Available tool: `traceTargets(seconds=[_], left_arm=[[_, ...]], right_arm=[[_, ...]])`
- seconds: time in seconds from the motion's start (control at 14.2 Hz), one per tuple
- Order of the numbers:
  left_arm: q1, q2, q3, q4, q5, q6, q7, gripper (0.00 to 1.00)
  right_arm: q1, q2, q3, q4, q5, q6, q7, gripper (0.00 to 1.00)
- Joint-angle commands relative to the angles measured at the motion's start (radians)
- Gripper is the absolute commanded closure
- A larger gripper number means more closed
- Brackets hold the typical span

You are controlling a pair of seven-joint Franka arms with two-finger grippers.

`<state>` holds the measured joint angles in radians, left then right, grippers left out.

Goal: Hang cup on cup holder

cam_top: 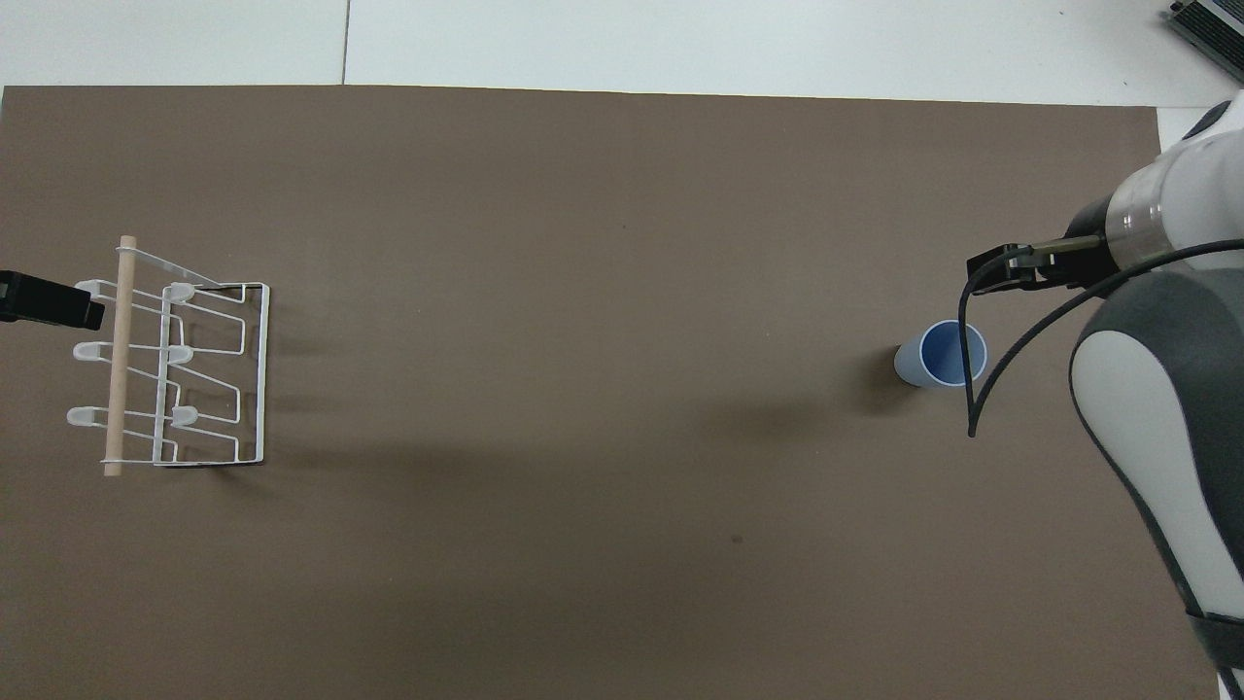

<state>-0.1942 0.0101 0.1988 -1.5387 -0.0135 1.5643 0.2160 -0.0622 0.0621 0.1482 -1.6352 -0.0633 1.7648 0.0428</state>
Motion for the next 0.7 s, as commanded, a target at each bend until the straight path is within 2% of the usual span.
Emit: traceTargets(seconds=[0.0,0.14,0.35,0.49,0.63], left_arm=[[0.089,0.100,-0.095,0.179,0.012,-0.113,0.008,0.00],[0.096,0.076,-0.107,0.160,0.012,-0.110,0.011,0.00],[0.096,-0.027,-0.108,0.022,0.012,-0.096,0.011,0.00],[0.087,-0.045,-0.108,-0.009,0.015,-0.064,0.013,0.00],[0.078,-0.062,-0.108,-0.046,0.017,-0.050,0.009,0.00]], right_arm=[[-0.010,-0.011,0.007,0.009,0.005,-0.030,0.006,0.12],[-0.010,-0.013,0.007,0.008,0.005,-0.034,0.006,0.11],[-0.010,-0.021,0.007,-0.008,0.006,-0.027,0.006,0.11],[-0.007,-0.022,0.007,-0.035,0.005,0.005,0.008,0.13],[-0.004,-0.033,0.008,-0.104,0.005,0.059,0.008,0.16]])
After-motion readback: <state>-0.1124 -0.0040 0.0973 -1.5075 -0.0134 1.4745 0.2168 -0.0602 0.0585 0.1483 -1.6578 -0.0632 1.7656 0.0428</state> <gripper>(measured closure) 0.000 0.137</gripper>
